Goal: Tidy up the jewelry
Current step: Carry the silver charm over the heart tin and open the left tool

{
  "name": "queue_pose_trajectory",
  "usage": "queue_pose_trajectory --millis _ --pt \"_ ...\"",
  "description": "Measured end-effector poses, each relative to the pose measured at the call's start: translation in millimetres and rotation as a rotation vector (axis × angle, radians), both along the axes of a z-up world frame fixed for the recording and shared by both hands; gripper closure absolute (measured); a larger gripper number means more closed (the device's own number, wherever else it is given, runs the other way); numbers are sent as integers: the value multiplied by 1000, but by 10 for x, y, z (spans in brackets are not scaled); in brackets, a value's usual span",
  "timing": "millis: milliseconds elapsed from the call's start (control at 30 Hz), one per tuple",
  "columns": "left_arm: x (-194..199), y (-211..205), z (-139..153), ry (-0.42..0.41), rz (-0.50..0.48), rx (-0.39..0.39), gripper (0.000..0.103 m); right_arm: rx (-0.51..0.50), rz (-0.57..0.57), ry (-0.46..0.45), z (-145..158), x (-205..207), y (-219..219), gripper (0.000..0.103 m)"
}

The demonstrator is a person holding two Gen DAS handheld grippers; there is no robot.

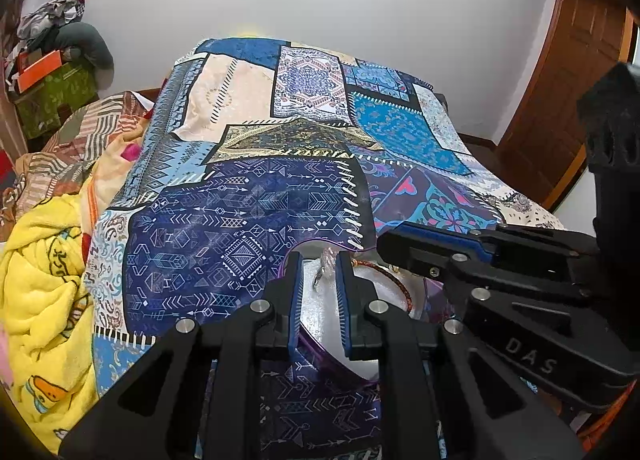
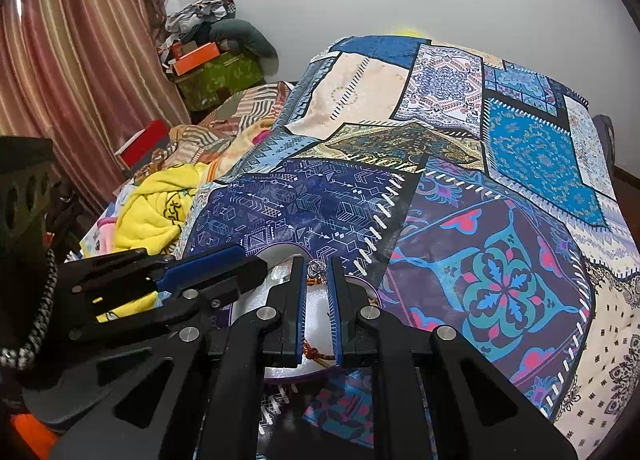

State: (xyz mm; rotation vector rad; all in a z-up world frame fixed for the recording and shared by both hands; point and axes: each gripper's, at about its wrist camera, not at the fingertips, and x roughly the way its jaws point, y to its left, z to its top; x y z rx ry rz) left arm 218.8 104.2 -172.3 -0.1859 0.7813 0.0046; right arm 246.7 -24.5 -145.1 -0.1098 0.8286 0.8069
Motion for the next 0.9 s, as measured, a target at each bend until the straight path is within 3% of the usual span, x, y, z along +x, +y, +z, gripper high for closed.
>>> queue_pose_trajectory --millis 233,533,900 --pt "-89 33 137 -29 22 45 86 -5 6 19 -1 0 10 93" --pt "-188 133 258 -43 67 50 77 -8 -21 7 85 -44 -79 76" --pt "-329 -34 512 -81 51 67 76 -3 -79 -51 353 -192 -420 76"
